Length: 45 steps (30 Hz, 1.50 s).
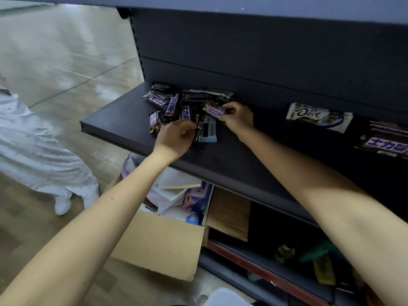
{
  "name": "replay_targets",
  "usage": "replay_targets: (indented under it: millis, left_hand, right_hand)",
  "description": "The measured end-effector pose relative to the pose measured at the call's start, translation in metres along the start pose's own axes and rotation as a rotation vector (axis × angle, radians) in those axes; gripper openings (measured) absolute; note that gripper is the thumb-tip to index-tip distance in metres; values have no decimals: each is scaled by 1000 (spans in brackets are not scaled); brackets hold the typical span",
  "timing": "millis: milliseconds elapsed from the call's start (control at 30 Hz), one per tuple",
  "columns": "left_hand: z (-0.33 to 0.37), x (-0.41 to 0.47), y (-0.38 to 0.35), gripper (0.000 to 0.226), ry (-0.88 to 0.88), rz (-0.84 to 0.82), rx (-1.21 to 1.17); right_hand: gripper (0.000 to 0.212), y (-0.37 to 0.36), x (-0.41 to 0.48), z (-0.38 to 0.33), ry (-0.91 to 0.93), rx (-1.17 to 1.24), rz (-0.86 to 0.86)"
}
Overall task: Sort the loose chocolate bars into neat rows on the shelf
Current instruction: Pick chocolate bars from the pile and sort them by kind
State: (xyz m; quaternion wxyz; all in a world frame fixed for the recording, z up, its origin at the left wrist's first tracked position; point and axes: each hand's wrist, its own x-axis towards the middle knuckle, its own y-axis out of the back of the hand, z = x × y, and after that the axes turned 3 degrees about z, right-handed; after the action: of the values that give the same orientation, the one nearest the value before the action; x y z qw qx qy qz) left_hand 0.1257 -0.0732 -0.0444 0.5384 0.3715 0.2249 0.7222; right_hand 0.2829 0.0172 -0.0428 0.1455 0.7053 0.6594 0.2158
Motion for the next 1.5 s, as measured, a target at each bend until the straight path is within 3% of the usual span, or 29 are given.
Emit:
replay_targets:
  millis: [300, 433, 667, 800, 1033, 1400, 1500]
  left_hand:
    - [55, 7, -38, 20, 39, 45, -283]
    - [92, 5, -72, 20, 60, -37, -429]
    - [164, -9, -120, 15, 74, -322, -618]
    - [194, -20, -135, 11, 87, -402, -713]
    - [213, -36, -156, 14, 140, -439, -822]
    - [248, -50, -163, 13, 441, -447, -1202]
    - [251, -55, -166, 12, 384, -412, -1203]
  right_hand:
    - [27, 94, -29, 36, -199, 524, -17]
    - [23, 150, -52, 53, -257, 621, 45]
    - [32, 215, -86, 79, -288, 597, 103]
    - [28, 238, -100, 91, -289, 593, 129]
    - [27, 262, -116, 109, -276, 561, 155]
    - [23, 288, -134, 124, -325, 661, 272]
    - [24, 294, -136, 128, -315, 585, 292]
